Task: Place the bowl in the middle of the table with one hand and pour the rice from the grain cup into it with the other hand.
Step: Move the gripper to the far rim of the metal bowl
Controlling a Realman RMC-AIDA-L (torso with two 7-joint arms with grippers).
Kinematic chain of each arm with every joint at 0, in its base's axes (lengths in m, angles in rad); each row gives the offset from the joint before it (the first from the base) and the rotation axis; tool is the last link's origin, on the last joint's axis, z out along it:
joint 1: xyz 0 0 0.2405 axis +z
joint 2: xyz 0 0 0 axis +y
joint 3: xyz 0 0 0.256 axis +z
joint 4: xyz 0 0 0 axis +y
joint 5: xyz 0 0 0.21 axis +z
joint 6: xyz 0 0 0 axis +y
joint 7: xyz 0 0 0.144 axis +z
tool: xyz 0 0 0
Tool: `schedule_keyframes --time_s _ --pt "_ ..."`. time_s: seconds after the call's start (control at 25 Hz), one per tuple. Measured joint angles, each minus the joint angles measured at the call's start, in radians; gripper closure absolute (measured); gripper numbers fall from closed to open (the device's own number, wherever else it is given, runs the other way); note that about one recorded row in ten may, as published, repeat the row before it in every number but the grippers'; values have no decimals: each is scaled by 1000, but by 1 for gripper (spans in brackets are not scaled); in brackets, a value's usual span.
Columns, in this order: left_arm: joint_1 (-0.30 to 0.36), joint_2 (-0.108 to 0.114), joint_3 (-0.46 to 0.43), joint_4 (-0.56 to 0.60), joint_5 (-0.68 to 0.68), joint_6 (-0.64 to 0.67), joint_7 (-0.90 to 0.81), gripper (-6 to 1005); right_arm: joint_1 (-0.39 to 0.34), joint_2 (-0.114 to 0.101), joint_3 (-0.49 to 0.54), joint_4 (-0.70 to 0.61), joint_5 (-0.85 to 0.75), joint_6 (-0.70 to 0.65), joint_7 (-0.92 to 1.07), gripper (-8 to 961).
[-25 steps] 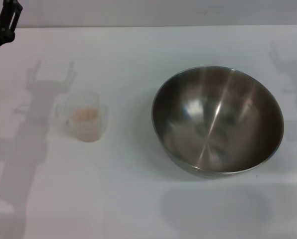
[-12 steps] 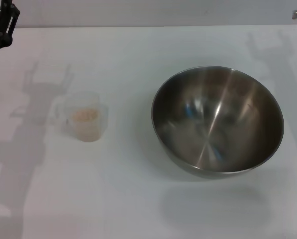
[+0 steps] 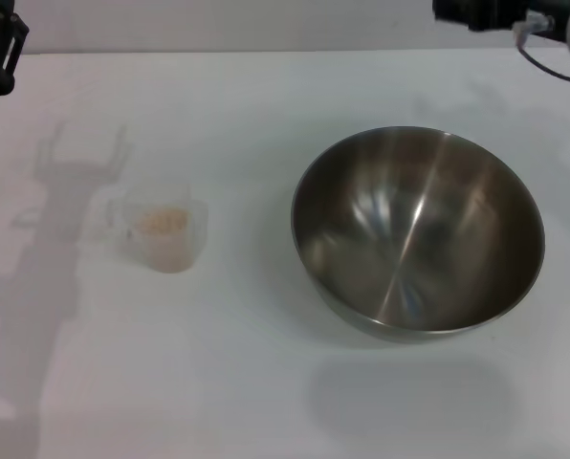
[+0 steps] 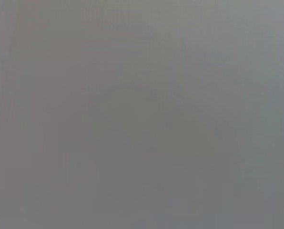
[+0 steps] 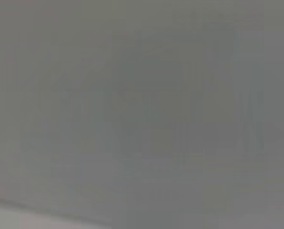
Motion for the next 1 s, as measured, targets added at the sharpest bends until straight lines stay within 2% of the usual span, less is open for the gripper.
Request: schedule_keyframes --time_s 0.04,0.08,0.12,0.16,0.2,0.24,0.28,0.32,0.36,0.44,0.48,0.52,0.64,1.0 --pt "2 1 0 0 -1 2 0 140 41 -1 74 -59 0 212 -1 166" --pt "2 1 0 0 -1 2 0 140 41 -1 74 -59 0 212 -1 167" --pt "2 1 0 0 -2 4 0 140 90 -3 152 -97 0 415 -3 167" --pt "3 1 0 0 -2 5 0 140 90 -3 152 -97 0 415 -3 168" --pt "3 1 0 0 -2 5 0 140 115 -4 185 -102 0 495 -7 168" --pt "3 1 0 0 -3 5 0 140 167 -10 251 -102 -5 646 -22 169" --pt "3 1 0 0 -3 6 0 140 167 -10 251 -102 -5 646 -22 170" --pt "3 1 0 0 -3 6 0 139 212 -20 299 -77 -17 756 -37 170" --pt "3 1 0 0 -3 7 0 139 212 -20 299 -77 -17 756 -37 171" --pt "2 1 0 2 -1 8 0 139 262 -41 350 -17 -37 860 -57 172" --pt "2 1 0 2 -1 8 0 139 262 -41 350 -17 -37 860 -57 173" --pt "1 1 0 2 -1 8 0 139 279 -51 372 21 -39 894 -81 173" --pt "-3 2 0 3 1 8 0 139 293 -58 389 76 -40 917 -116 175" --pt "-2 3 0 3 2 13 0 139 312 -58 399 194 -42 919 -185 180"
